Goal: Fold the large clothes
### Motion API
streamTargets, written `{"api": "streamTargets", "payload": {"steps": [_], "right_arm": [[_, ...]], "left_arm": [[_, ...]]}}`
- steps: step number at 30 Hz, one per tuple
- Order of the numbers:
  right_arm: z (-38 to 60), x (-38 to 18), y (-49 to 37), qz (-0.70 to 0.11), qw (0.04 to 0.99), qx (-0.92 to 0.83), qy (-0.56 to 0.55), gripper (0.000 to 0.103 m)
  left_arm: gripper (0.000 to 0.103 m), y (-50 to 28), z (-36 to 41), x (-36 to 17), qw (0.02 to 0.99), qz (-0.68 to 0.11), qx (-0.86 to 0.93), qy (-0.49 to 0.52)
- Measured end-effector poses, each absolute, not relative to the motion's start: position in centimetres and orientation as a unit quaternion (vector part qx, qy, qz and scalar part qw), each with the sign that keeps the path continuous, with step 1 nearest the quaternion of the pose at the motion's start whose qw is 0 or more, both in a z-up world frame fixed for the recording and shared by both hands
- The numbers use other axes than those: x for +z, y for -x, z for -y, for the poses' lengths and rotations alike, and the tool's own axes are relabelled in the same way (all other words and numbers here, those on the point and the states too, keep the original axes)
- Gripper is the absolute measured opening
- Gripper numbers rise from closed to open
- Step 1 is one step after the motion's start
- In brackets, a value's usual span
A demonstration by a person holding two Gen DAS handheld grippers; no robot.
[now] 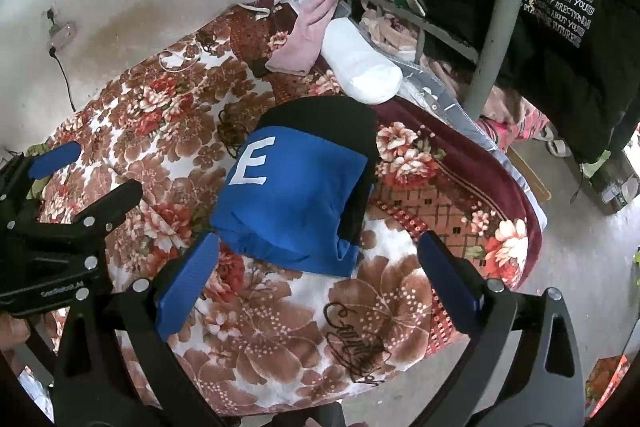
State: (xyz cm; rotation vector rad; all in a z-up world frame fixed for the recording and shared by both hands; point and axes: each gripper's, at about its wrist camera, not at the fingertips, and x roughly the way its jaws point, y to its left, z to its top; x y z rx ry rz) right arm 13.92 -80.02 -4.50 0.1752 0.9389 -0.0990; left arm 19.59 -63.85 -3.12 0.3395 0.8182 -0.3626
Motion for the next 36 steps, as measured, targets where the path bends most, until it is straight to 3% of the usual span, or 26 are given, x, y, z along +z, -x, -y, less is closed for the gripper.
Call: {"api": "streamTargets", "payload": {"steps": [36], "right_arm": [[79.7,-4.7,-13.5,-0.454,0.885,-0.047,-0.09,0.098]], "left_arm": [[0.098,-19.2,63.0,-3.0,0.88,-0.398,-0.222,-0.137]]}}
